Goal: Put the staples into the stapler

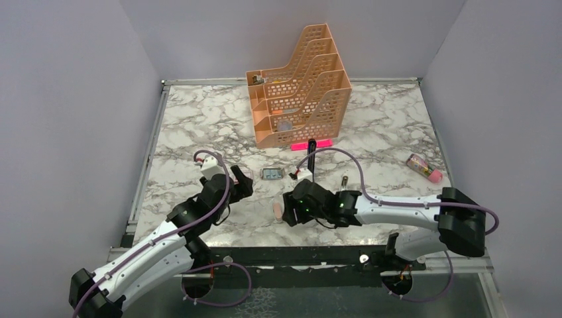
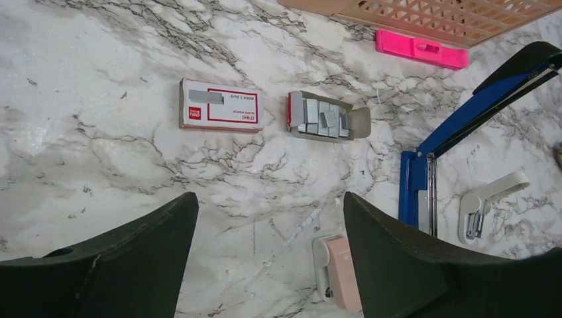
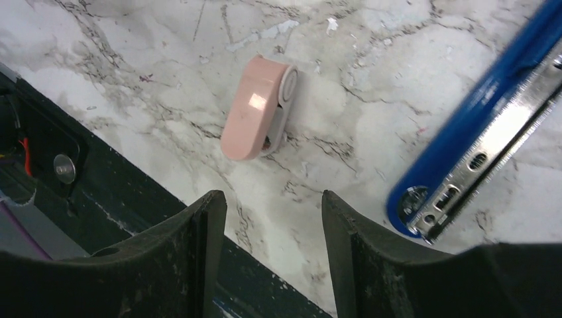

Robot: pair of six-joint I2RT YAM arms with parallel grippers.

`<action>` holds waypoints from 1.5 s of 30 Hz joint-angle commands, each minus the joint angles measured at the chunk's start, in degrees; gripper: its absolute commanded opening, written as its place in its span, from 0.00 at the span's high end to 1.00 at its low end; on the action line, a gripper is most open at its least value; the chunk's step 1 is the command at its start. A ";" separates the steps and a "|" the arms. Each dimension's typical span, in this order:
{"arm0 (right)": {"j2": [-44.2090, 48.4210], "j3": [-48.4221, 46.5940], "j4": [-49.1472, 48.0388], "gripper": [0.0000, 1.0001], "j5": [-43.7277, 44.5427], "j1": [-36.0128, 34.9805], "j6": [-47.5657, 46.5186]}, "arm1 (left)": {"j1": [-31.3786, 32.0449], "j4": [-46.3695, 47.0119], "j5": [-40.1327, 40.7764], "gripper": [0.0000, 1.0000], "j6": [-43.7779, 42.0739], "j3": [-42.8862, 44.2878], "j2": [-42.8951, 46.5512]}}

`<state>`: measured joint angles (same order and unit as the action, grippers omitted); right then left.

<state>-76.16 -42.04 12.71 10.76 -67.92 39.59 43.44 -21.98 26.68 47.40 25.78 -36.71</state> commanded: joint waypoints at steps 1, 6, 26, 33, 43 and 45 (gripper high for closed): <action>-5.27 -3.38 -8.71 0.38 -2.84 -1.08 -1.44 | -0.29 -2.23 1.08 0.22 2.70 -1.67 1.22; -11.36 -5.06 -9.76 0.36 -2.62 -1.71 1.89 | -0.29 -2.78 -1.69 0.25 6.06 -4.24 1.15; -16.19 -8.85 -4.37 0.77 1.80 -1.95 6.00 | -0.29 11.37 -17.89 0.27 5.30 -12.59 -1.68; -12.80 -5.02 -8.76 0.79 -0.79 -0.98 8.30 | -0.29 25.97 -31.03 0.46 5.83 -17.77 -5.09; -8.41 4.93 -23.85 0.79 -16.02 7.35 15.51 | -0.29 35.57 -35.21 0.56 8.86 -21.19 -9.29; -8.28 5.62 -25.06 0.79 -17.25 7.89 16.49 | -0.29 37.55 -36.35 0.58 9.08 -21.42 -10.71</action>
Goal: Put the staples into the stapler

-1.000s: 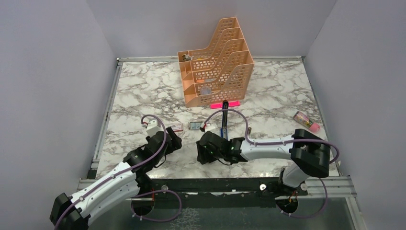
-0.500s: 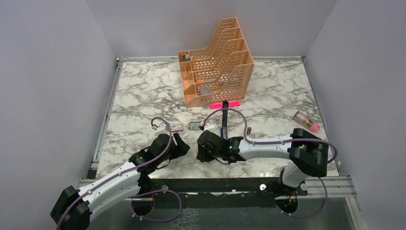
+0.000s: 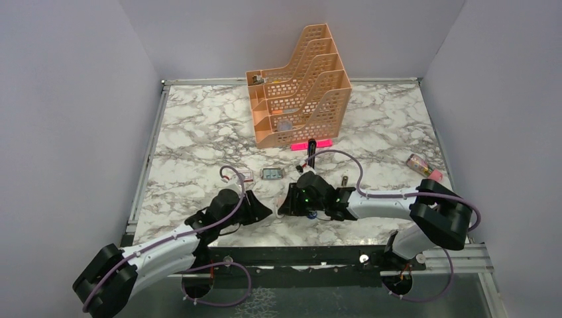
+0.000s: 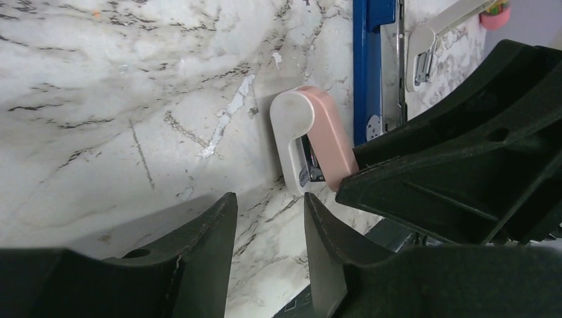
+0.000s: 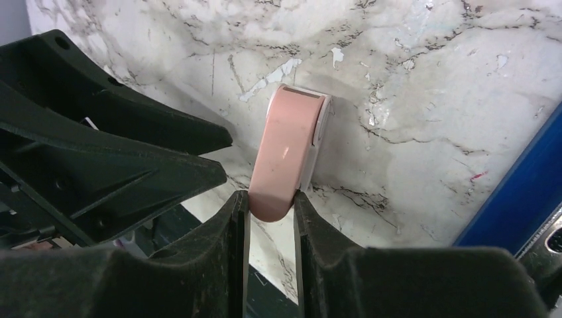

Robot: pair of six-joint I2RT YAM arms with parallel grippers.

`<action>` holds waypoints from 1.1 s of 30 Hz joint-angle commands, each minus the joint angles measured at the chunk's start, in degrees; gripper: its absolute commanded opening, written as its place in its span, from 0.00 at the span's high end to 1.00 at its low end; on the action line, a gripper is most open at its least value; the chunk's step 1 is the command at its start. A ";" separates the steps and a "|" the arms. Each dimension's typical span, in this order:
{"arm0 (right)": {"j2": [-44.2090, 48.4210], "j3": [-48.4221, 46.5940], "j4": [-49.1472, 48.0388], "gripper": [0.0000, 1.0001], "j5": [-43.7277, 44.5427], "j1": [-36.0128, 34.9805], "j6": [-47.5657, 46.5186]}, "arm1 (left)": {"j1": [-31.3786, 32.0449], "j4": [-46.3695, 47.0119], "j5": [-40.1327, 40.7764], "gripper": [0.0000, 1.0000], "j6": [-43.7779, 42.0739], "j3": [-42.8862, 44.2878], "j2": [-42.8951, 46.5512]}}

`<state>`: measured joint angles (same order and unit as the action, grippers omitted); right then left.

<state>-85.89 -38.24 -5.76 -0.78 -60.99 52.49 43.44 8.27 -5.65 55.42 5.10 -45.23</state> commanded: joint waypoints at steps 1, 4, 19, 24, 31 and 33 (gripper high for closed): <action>1.47 1.97 -7.10 0.79 -6.32 1.23 3.82 | -0.29 8.45 -4.78 0.58 1.40 -0.93 -3.00; 1.42 2.54 -8.33 0.79 -7.83 1.89 4.64 | -0.29 9.73 -5.68 0.59 1.71 -0.68 -5.39; -0.08 4.17 -12.39 0.79 -11.84 3.30 6.74 | -0.27 12.55 -8.83 0.95 1.21 0.90 -12.49; 1.18 3.92 -10.19 0.79 -11.18 4.44 6.13 | -0.29 12.47 -8.32 1.00 0.44 1.03 -15.18; 5.34 3.97 -4.04 0.79 -10.06 7.94 3.94 | -0.29 5.13 -4.16 1.00 -2.90 3.73 -17.67; 5.91 3.75 -2.55 0.79 -9.86 8.73 3.19 | -0.29 3.17 -3.08 1.00 -3.74 4.40 -17.65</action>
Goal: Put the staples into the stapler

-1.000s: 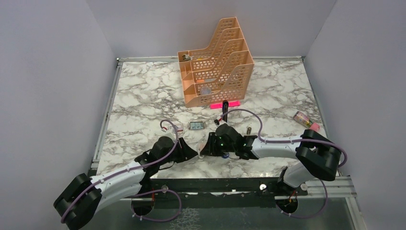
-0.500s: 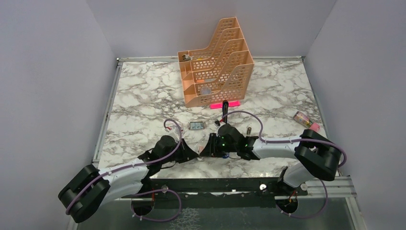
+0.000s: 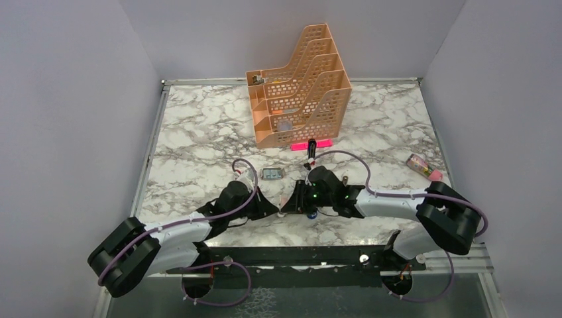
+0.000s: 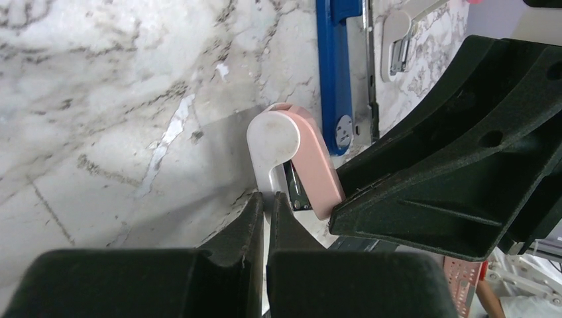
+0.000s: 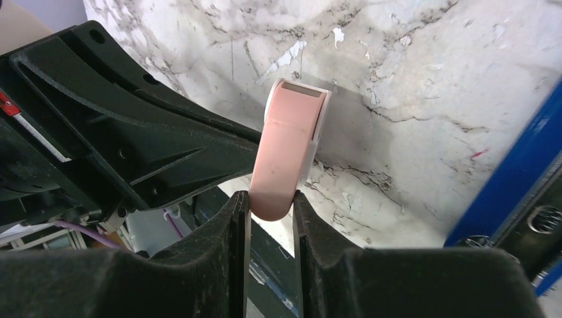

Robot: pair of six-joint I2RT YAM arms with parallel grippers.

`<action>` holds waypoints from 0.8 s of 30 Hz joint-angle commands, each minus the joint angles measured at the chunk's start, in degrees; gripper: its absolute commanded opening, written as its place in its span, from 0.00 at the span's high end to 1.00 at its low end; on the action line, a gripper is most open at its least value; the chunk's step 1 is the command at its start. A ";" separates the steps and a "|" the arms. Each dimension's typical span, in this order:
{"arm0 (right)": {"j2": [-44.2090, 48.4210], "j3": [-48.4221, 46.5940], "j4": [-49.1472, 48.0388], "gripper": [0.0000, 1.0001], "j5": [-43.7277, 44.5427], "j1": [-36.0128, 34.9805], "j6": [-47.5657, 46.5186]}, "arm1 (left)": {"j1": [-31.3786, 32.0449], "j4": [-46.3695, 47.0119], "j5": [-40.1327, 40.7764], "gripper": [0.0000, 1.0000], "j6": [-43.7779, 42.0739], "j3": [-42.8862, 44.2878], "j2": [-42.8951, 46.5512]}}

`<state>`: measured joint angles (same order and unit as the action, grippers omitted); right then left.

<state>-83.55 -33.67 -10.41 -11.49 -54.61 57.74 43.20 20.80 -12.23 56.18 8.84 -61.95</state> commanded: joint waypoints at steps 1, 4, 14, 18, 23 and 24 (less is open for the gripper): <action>3.71 -0.93 2.68 0.79 0.88 2.73 -2.36 | -0.05 -9.93 3.89 1.00 -4.84 0.87 -0.85; 4.13 -1.41 4.61 0.79 0.98 4.44 -3.49 | -0.05 -10.91 4.33 1.00 -5.42 0.82 -0.89; 2.65 -4.73 7.42 0.77 -1.33 7.57 -7.00 | -0.05 -11.24 4.80 1.00 -7.34 1.28 -3.75; 1.67 -5.23 7.13 0.77 -3.22 7.76 -7.13 | -0.04 -10.87 4.28 1.00 -8.11 2.06 -5.39; 0.11 -4.90 5.35 0.77 -6.14 7.80 -6.97 | -0.05 -9.10 2.47 0.81 -6.47 3.36 -3.58; -0.19 -4.85 5.05 0.77 -6.82 7.78 -7.19 | -0.05 -8.59 2.40 0.74 -5.83 3.59 -2.31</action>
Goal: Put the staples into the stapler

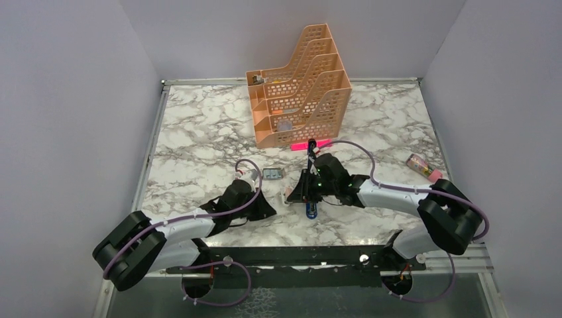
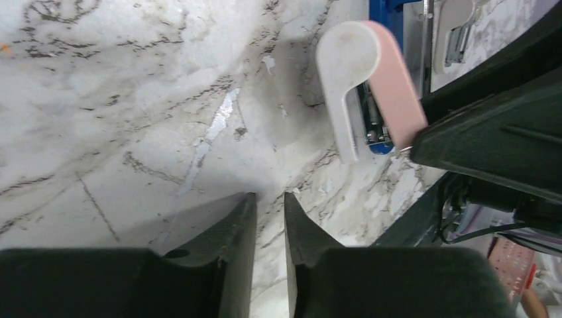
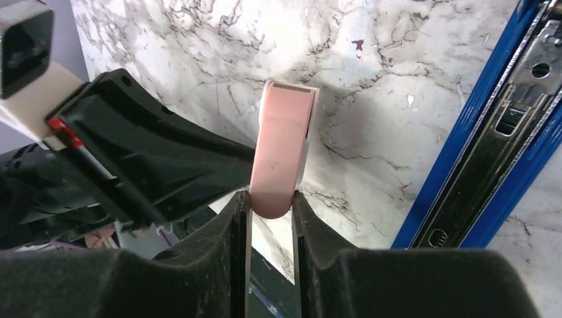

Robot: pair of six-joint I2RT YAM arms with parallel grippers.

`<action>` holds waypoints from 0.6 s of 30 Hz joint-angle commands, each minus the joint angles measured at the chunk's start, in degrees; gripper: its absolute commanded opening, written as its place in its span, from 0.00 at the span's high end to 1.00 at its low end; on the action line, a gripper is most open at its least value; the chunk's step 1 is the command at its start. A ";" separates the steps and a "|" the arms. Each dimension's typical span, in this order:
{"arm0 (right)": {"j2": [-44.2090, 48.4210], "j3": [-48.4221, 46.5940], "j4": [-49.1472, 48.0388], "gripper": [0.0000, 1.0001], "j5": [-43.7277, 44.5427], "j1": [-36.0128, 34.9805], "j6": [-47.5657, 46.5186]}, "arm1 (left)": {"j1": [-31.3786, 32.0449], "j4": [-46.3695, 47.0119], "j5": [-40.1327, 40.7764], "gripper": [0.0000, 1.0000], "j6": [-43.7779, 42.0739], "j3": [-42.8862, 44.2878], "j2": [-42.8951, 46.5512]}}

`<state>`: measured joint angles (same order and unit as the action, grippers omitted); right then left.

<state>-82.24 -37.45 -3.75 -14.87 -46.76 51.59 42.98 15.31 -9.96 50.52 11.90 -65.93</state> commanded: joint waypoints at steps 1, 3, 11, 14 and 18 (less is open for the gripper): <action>-1.85 -1.16 -1.81 0.77 -4.15 -0.04 -1.43 | 0.17 -2.46 0.11 0.66 0.52 0.53 3.04; -2.58 -1.19 -2.32 0.77 -5.67 -0.07 -1.98 | 0.17 0.67 -0.04 0.51 2.11 0.05 6.22; -3.27 -0.47 -5.87 0.77 -10.81 -0.08 -1.99 | 0.11 2.53 0.60 0.41 3.53 -0.06 9.29; -3.28 -0.06 -7.40 0.77 -11.80 -0.07 -1.36 | 0.10 3.25 -0.53 0.48 3.69 -0.04 7.04; -3.88 0.23 -9.14 0.77 -13.10 -0.04 -0.61 | 0.09 4.72 -2.23 0.59 4.16 0.05 4.24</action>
<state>-85.12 -37.43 -8.49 -24.34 -46.76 50.50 43.13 17.08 -10.17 54.02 12.08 -59.44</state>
